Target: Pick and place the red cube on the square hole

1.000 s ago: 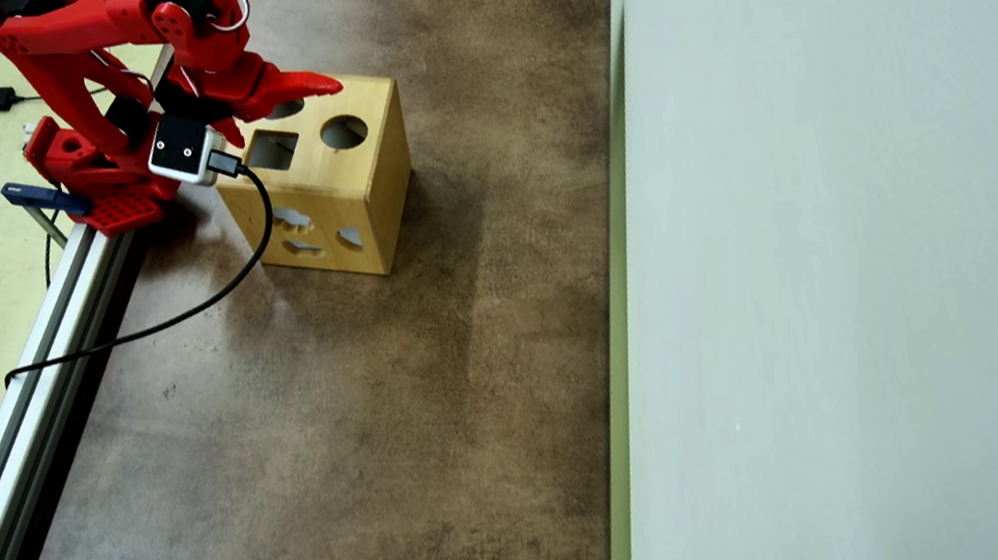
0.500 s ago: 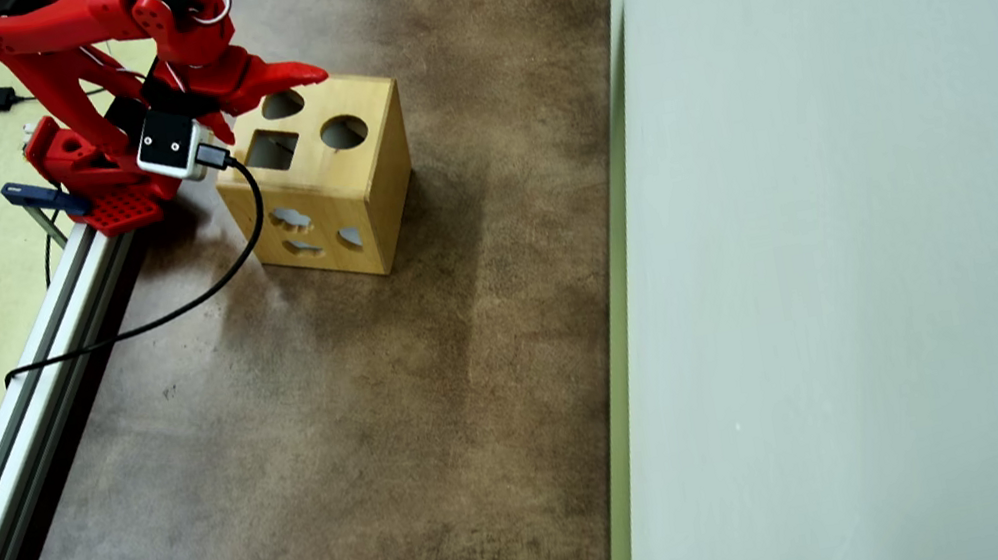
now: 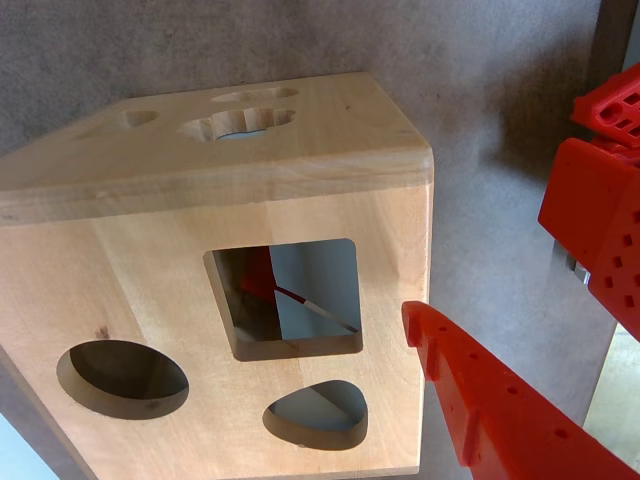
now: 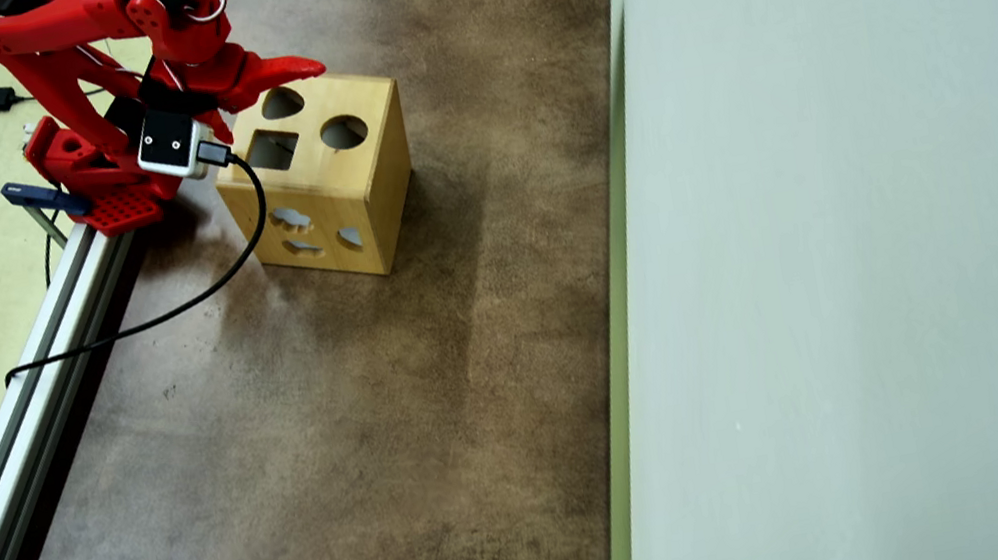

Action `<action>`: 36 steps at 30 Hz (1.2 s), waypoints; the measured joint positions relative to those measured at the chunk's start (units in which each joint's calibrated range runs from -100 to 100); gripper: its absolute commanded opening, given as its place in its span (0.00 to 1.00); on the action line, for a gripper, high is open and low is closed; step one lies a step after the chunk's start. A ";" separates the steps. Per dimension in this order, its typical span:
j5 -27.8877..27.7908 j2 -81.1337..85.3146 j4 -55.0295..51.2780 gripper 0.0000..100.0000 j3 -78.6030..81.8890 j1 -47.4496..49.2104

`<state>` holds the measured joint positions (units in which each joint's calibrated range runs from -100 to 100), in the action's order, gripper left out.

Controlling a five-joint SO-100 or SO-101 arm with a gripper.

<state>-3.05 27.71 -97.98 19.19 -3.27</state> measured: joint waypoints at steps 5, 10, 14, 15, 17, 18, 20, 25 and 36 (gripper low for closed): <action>-0.20 0.00 0.00 0.97 0.09 0.00; -0.20 0.00 0.00 0.97 0.09 0.00; -0.20 -0.08 0.00 0.97 0.09 0.00; -0.20 -0.68 0.00 0.97 0.09 0.00; -0.20 -3.05 0.00 0.97 0.09 0.07; -0.20 -4.07 0.00 0.97 0.09 0.07; -0.20 -4.58 0.00 0.97 0.00 0.07; -0.20 -4.75 0.00 0.97 -0.09 0.07; -0.24 -4.75 0.00 0.97 -0.09 0.07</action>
<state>-3.30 22.97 -97.98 19.10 -3.20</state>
